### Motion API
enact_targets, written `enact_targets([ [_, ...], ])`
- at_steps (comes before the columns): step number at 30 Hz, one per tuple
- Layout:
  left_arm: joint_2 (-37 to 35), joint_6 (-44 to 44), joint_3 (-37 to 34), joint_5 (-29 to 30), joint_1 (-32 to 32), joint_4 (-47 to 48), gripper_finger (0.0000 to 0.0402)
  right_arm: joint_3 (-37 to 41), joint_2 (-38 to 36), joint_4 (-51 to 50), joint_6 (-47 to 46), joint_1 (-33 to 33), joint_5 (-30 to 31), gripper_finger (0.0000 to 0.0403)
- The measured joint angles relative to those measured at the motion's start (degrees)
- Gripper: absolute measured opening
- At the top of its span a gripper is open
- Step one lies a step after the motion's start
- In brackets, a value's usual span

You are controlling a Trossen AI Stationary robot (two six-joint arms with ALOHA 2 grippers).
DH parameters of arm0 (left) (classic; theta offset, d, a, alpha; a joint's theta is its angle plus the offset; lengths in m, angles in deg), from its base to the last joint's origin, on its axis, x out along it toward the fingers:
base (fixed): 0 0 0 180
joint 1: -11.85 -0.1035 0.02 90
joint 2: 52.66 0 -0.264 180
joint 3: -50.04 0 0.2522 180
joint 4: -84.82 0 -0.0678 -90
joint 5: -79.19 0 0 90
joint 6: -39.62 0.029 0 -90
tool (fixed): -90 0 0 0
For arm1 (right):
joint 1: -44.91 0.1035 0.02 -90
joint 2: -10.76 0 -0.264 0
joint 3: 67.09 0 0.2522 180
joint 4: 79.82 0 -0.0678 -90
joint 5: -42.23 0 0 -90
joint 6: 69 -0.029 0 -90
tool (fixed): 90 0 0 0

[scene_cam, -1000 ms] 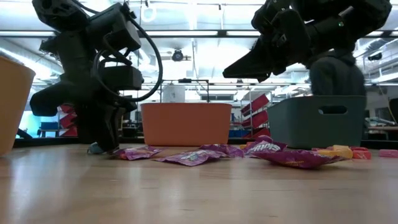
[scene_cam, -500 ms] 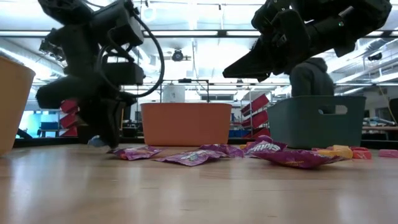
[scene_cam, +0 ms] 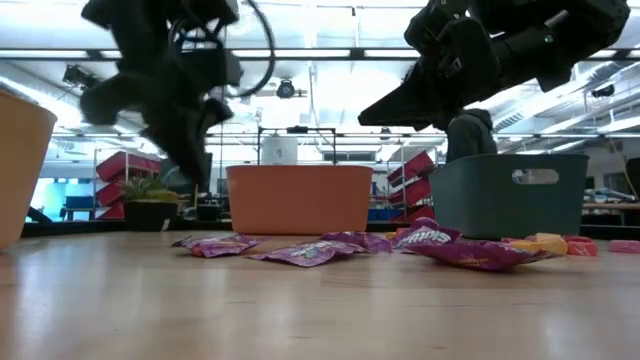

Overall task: Sort candy
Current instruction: Put the blue candy into the orange bin

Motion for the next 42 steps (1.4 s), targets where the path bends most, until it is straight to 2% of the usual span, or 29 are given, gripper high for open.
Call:
enact_targets([
  [3,-2.79,3.66,1.47,2.71,-0.38,0.52,0.0000,-0.05,0.00,0.21,-0.10,0.02,0.24,0.0046],
  [7,-6.92,9.94,2.17,4.46,-2.70,-5.40,0.0000,-0.02,0.00,0.87,0.31,0.00,1.36,0.0046],
  [15,-12.48,20.15,2.24,4.53,-9.96,-18.55,0.0000,-0.01,0.00,2.22,0.42,0.01,1.40,0.0046],
  [23,-12.62,25.74,2.21,1.26,-19.02,-28.63,0.0000,0.00,0.00,3.47,1.66,0.02,1.51,0.0046],
  [32,-12.31,25.18,2.19,-5.15,-29.53,-36.77,0.0000,0.00,0.00,3.72,2.24,0.02,1.51,0.0046],
  [37,-10.63,21.42,2.18,-7.88,-33.87,-42.58,0.0000,0.00,0.00,4.32,2.97,-0.02,1.51,0.0046],
  [42,-7.45,13.95,2.17,-7.89,-36.95,-47.60,0.0000,-0.01,0.00,4.83,3.21,-0.25,1.51,0.0046],
])
